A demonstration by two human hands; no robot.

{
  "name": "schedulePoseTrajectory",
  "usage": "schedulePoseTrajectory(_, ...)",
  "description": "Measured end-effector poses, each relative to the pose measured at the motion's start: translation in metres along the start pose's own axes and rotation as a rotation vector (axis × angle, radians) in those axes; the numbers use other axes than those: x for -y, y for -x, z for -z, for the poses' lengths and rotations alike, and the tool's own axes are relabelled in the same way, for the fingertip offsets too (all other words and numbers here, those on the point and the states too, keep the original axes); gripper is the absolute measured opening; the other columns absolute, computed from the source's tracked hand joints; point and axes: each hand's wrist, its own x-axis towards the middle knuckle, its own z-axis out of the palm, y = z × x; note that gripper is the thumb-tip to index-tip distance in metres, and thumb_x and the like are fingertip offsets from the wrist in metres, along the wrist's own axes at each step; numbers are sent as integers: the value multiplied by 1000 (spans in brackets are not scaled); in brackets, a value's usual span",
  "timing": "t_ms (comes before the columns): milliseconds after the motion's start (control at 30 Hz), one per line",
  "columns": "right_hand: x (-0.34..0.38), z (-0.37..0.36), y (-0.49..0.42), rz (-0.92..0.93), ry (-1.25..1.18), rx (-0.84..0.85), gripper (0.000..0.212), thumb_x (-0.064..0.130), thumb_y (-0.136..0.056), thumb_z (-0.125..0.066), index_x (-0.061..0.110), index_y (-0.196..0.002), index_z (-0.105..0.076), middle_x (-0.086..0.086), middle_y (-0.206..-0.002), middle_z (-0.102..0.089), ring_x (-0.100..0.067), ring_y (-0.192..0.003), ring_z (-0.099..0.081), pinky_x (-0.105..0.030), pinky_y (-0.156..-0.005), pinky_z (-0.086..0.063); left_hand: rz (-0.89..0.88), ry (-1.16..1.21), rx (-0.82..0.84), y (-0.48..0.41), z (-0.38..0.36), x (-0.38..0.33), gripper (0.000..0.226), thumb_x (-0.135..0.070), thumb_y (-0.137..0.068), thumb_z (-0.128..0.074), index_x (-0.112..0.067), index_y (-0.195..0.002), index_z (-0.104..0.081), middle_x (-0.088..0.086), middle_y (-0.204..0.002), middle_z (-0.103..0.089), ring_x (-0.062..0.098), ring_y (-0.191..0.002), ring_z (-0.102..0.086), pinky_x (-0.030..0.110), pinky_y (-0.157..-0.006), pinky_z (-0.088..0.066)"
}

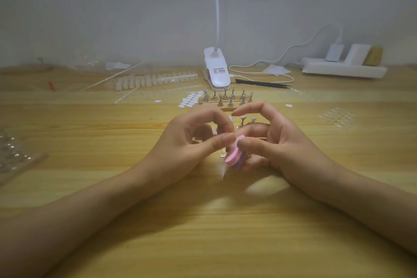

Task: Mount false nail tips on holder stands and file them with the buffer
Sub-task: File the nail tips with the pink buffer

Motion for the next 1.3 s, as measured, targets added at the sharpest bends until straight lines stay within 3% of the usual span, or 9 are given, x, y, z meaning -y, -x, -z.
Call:
schedulePoseTrajectory(133,0,3,-2,14,-81,-128,54,24,-74,-75,14,-122,-52,-13,-85,-74,-21,-72,-74,-25,-61,-58,0,14,-13,0,1,0,7,-19,-87,-66,-15,-82,-62,-3,-84,-60,39,-72,-51,46,-66,-42)
schedulePoseTrajectory(400,0,4,-3,13,-76,-97,52,22,-78,-74,16,-126,-54,-13,-89,-74,-23,-77,-74,-27,-64,-60,15,31,-48,0,1,-1,9,-20,-85,-67,-14,-80,-62,-5,-83,-62,43,-74,-53,52,-69,-43)
schedulePoseTrajectory(500,0,3,-2,-14,-43,35,50,18,-82,-75,21,-128,-57,-16,-97,-73,-27,-81,-75,-27,-64,-59,6,4,-34,0,0,-2,9,-20,-85,-67,-13,-80,-62,-4,-83,-63,43,-70,-54,51,-66,-44)
schedulePoseTrajectory(733,0,6,-5,-18,-88,-21,51,21,-81,-74,17,-129,-56,-12,-91,-74,-22,-75,-74,-28,-65,-61,9,3,-5,1,0,-1,9,-21,-86,-68,-16,-80,-63,-8,-83,-61,26,-66,-53,28,-63,-43)
schedulePoseTrajectory(867,0,7,-4,-22,-72,-19,53,21,-81,-75,19,-129,-55,-14,-92,-74,-21,-75,-74,-27,-64,-60,29,52,-43,1,2,1,10,-22,-85,-68,-14,-80,-63,-3,-83,-63,30,-73,-58,42,-69,-47)
schedulePoseTrajectory(967,-1,3,-2,-19,-11,77,53,18,-82,-76,27,-130,-57,-15,-98,-73,-30,-81,-75,-30,-65,-60,11,22,-21,1,1,0,14,-25,-85,-71,-15,-80,-63,-5,-83,-63,33,-71,-59,45,-69,-48)
schedulePoseTrajectory(1133,-1,6,-4,-10,-97,-59,61,20,-79,-79,16,-134,-53,-15,-91,-74,-23,-76,-74,-26,-62,-59,32,47,-45,0,2,1,10,-21,-86,-68,-15,-81,-63,-6,-83,-63,36,-72,-56,39,-69,-45)
schedulePoseTrajectory(1233,-2,2,-1,6,-14,70,55,16,-85,-78,25,-133,-55,-13,-95,-73,-29,-81,-75,-29,-63,-60,11,25,-26,0,1,0,12,-20,-87,-69,-12,-81,-63,-6,-83,-63,40,-72,-58,51,-69,-47)
schedulePoseTrajectory(1300,-2,3,-3,14,-41,-18,58,19,-82,-79,22,-134,-53,-13,-93,-73,-27,-80,-75,-28,-63,-60,16,25,-28,1,1,-1,12,-20,-87,-70,-12,-81,-63,-6,-83,-63,42,-73,-56,55,-70,-45)
